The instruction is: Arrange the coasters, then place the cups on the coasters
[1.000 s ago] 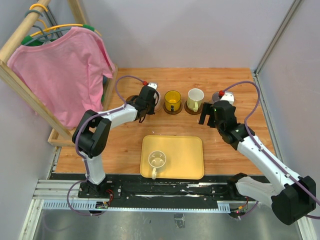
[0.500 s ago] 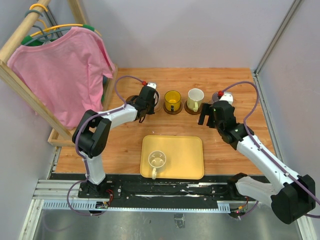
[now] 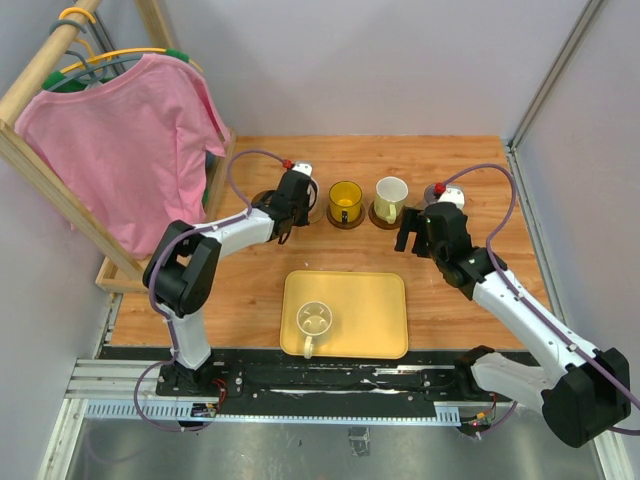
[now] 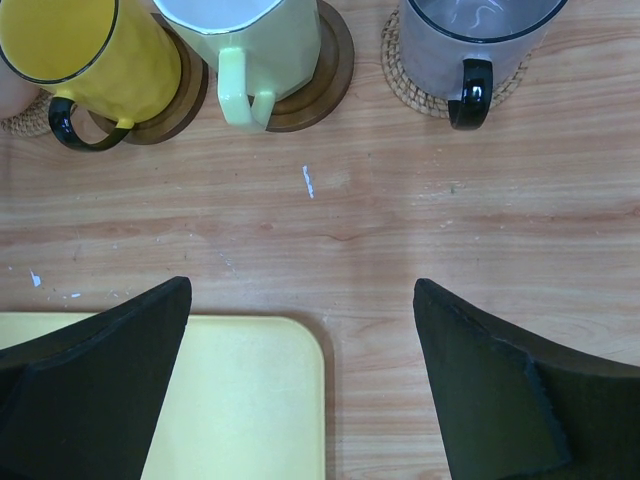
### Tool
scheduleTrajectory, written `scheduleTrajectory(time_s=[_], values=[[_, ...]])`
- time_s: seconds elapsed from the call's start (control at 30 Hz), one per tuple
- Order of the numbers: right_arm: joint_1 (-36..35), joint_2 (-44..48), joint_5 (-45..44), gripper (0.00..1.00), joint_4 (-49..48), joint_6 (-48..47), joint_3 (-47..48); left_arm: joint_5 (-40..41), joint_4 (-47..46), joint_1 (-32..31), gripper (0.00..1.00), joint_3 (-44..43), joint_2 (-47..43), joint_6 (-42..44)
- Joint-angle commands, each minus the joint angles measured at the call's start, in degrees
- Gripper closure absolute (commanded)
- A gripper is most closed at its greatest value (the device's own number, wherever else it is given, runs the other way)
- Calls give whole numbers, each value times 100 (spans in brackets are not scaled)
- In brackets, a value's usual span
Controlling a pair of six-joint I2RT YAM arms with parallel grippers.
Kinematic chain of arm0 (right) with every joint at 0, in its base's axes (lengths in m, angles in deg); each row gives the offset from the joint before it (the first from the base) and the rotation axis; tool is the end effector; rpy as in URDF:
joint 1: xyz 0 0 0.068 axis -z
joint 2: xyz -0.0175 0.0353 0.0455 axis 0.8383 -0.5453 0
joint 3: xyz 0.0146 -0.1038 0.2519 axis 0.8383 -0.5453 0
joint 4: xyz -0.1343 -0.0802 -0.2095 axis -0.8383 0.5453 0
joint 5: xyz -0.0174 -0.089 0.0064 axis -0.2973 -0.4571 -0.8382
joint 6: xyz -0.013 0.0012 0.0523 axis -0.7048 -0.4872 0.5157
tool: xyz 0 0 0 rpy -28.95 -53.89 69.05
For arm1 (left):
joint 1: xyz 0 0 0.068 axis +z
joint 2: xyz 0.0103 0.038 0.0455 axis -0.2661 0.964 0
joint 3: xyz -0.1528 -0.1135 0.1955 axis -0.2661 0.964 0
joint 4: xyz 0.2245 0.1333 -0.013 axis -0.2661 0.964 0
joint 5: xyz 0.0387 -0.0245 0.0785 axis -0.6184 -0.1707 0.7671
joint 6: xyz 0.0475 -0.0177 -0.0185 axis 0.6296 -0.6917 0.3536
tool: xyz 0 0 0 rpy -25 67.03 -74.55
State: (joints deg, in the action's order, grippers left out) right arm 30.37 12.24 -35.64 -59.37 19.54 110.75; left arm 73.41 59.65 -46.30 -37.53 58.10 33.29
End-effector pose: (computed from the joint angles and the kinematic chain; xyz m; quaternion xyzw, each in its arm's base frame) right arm 0.2143 0.0958 0.2840 0.0751 0.8595 0.1085 0.4937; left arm 0.3536 -0.1993 0.1969 0.0882 0.8954 -0.0271 0.4355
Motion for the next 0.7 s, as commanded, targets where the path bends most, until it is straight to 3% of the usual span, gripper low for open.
scheduleTrajectory(time_s=[0.0, 0.67], values=[[192, -10, 64, 6, -117, 104, -80, 126, -579, 29, 86, -225, -420, 87], [197, 199, 65, 6, -77, 129, -198, -17, -487, 24, 87, -386, -104, 33]])
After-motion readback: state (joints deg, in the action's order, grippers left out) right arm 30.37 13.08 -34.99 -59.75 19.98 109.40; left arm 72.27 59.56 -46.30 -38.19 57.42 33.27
